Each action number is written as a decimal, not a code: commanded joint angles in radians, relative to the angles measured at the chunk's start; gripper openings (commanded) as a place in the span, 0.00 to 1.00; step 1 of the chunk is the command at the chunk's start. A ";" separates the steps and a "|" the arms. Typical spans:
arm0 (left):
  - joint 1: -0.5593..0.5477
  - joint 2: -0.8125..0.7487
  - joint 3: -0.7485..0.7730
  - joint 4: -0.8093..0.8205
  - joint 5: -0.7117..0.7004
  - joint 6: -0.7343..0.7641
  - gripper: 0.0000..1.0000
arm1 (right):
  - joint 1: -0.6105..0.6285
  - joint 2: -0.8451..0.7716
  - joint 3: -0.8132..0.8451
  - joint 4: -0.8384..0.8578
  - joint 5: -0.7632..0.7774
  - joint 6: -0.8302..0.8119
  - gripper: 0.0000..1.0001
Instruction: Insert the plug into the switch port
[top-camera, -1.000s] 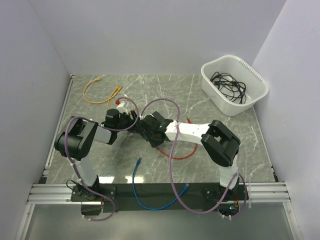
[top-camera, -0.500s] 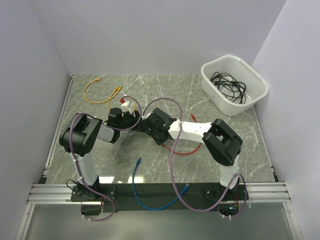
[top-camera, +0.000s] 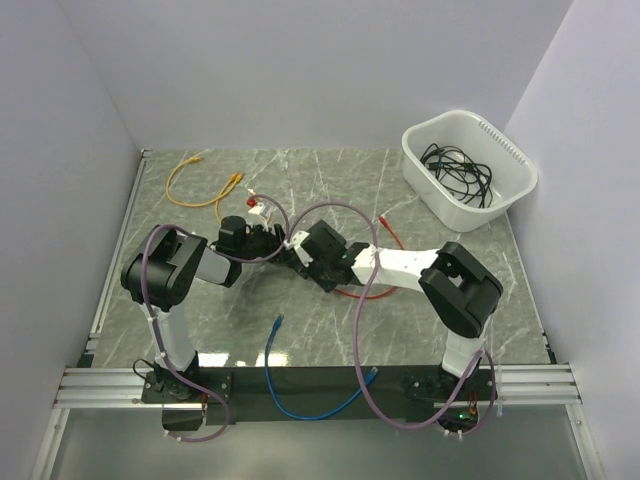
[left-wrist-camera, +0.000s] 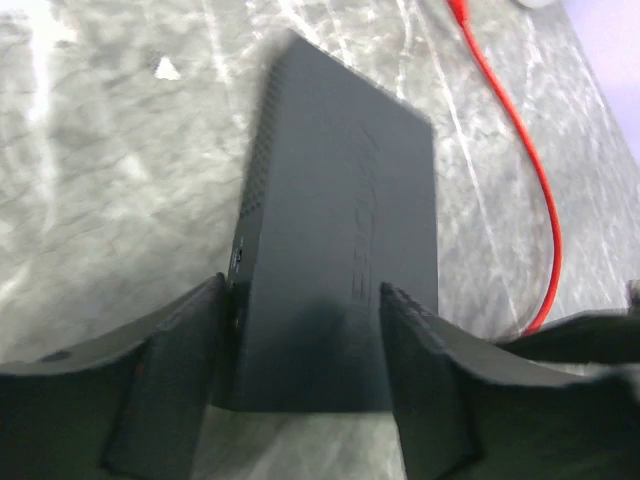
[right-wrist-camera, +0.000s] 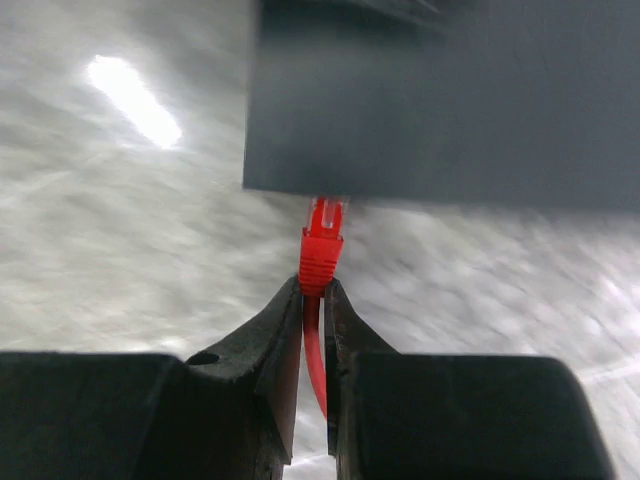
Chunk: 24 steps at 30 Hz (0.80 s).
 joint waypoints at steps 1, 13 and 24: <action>-0.056 0.018 -0.016 -0.049 0.161 -0.017 0.69 | 0.049 -0.029 0.015 0.221 -0.084 -0.045 0.00; -0.058 0.031 -0.032 -0.035 0.172 -0.051 0.64 | 0.017 0.034 0.043 0.218 0.089 0.039 0.00; -0.110 0.050 -0.052 -0.024 0.167 -0.103 0.53 | -0.026 0.007 0.051 0.256 0.092 0.070 0.00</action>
